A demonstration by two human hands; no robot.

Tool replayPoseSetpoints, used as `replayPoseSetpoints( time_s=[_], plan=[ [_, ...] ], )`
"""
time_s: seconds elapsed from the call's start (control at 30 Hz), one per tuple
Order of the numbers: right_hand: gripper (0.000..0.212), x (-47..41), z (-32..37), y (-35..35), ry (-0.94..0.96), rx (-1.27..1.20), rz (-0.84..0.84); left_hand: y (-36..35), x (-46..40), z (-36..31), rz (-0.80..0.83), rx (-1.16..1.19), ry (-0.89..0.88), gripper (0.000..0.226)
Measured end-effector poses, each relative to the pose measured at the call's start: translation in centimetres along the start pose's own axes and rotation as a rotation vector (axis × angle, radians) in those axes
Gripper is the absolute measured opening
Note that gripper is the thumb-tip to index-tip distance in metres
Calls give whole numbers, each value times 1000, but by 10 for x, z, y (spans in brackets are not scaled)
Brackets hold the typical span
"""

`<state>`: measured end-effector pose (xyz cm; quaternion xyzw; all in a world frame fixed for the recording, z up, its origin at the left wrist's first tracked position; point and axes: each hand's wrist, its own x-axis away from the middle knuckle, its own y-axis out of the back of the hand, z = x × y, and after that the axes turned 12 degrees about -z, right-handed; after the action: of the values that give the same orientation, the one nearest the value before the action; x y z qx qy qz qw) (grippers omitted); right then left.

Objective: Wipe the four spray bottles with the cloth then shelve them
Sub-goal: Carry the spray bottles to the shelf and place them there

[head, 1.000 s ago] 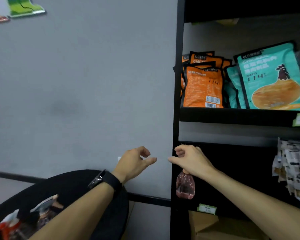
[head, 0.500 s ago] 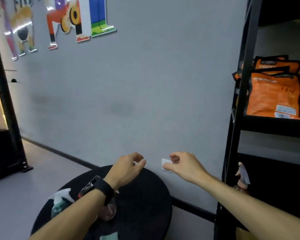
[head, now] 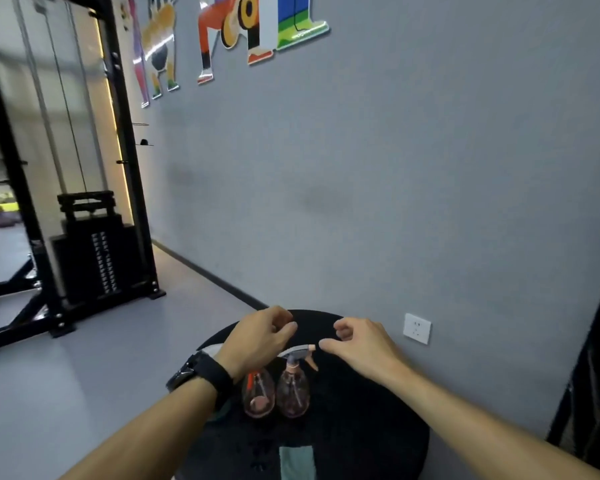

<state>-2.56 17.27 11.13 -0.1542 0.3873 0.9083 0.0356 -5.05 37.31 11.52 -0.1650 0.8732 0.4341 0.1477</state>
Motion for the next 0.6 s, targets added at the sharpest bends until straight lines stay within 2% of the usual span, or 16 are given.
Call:
replayPoseSetpoints(
  time_s=[0.13,0.33,0.6],
  plan=[
    [67,-4,0,-27,-16,-3,53,-5,1,23,-1,1,39,32],
    [50,-8,-15,-63,-55,19,104,-30,7,55,37,-17,78,29],
    [53,-18,-49,-111,-154,17,168,-77,9,93,78,-20,135,30]
  ],
)
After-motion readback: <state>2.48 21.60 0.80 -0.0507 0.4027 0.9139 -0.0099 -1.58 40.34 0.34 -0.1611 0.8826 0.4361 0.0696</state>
